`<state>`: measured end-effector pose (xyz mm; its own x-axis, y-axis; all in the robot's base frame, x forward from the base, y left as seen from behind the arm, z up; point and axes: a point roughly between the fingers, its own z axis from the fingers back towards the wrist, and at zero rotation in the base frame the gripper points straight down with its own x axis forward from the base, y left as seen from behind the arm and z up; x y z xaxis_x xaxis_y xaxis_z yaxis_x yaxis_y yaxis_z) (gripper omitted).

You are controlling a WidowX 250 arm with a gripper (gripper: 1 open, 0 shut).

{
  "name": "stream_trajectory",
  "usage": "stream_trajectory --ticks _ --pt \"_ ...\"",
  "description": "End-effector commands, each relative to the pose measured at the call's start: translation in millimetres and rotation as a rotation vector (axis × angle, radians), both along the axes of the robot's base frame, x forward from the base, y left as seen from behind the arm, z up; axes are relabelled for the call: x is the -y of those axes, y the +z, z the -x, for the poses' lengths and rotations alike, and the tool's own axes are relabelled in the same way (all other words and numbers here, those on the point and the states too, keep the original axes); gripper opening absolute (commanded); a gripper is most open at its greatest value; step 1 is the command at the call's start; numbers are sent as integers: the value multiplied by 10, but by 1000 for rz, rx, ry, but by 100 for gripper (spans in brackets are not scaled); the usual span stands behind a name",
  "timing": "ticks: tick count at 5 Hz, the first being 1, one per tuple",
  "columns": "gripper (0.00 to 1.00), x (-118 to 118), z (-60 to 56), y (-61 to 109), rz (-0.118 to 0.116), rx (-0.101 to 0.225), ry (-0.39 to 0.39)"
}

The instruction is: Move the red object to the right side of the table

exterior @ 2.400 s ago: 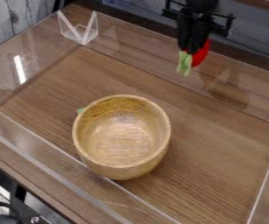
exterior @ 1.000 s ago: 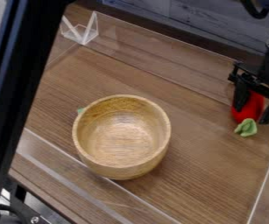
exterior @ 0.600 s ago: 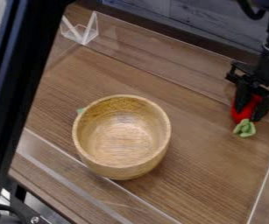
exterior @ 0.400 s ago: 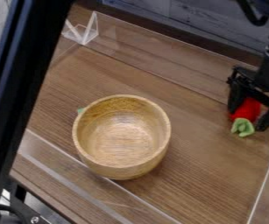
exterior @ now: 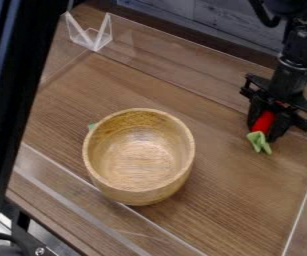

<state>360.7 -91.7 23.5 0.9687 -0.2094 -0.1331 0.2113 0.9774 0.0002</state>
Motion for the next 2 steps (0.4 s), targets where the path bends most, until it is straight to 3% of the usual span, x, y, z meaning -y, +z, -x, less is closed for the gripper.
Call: stream_trajectory --ticks 1,2 --pt "0 61 60 437 7 90 -21" --pt "0 106 216 636 2 125 26"
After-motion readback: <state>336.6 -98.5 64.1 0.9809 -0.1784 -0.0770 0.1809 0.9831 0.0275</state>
